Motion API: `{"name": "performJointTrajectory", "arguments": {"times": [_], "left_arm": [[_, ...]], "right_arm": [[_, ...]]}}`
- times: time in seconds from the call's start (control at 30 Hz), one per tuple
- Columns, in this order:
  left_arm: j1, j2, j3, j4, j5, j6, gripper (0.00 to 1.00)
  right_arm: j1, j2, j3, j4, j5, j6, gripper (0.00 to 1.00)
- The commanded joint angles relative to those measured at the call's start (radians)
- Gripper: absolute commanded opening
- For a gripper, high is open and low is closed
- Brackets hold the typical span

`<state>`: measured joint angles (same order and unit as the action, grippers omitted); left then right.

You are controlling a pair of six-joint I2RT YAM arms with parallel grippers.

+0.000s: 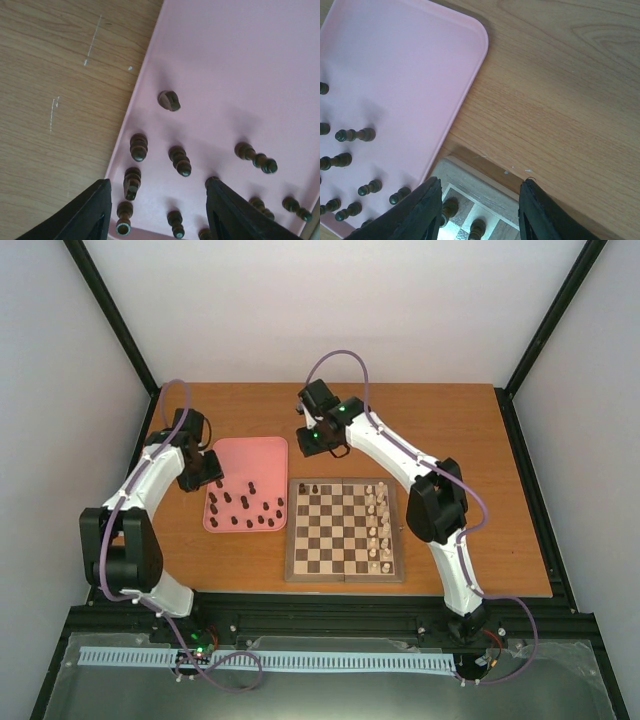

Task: Set up the chess pieces on the board
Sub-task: Pick up the chess piece from the storage box.

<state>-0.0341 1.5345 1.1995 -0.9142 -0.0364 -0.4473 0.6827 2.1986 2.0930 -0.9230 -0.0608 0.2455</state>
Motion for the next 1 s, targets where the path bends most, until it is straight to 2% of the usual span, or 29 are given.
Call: {"name": "performJointTrajectory", "arguments": {"times": [0.0, 0.3, 0.6, 0.67, 0.97], "left_arm": [[0.010, 0.029, 0.011, 0.058, 0.032, -0.012, 0.50], [0.067, 0.119, -0.014, 0.107, 0.113, -0.043, 0.44], [0.071, 0.107, -0.006, 0.082, 0.115, -0.022, 0.40], [0.071, 0.111, -0.014, 0.077, 0.111, -0.027, 0.37], [0.096, 0.126, -0.081, 0.113, 0.139, -0.051, 0.33]], "right_arm": [[-0.017, 0.002, -0.007, 0.013, -0.023, -0.017, 0.43], [-0.049, 0.032, 0.034, -0.014, -0.036, -0.028, 0.43], [-0.072, 0.060, 0.050, -0.028, -0.051, -0.030, 0.43], [-0.075, 0.064, 0.050, -0.031, -0.052, -0.031, 0.43], [-0.078, 0.082, 0.084, -0.063, -0.046, -0.043, 0.43]]}}
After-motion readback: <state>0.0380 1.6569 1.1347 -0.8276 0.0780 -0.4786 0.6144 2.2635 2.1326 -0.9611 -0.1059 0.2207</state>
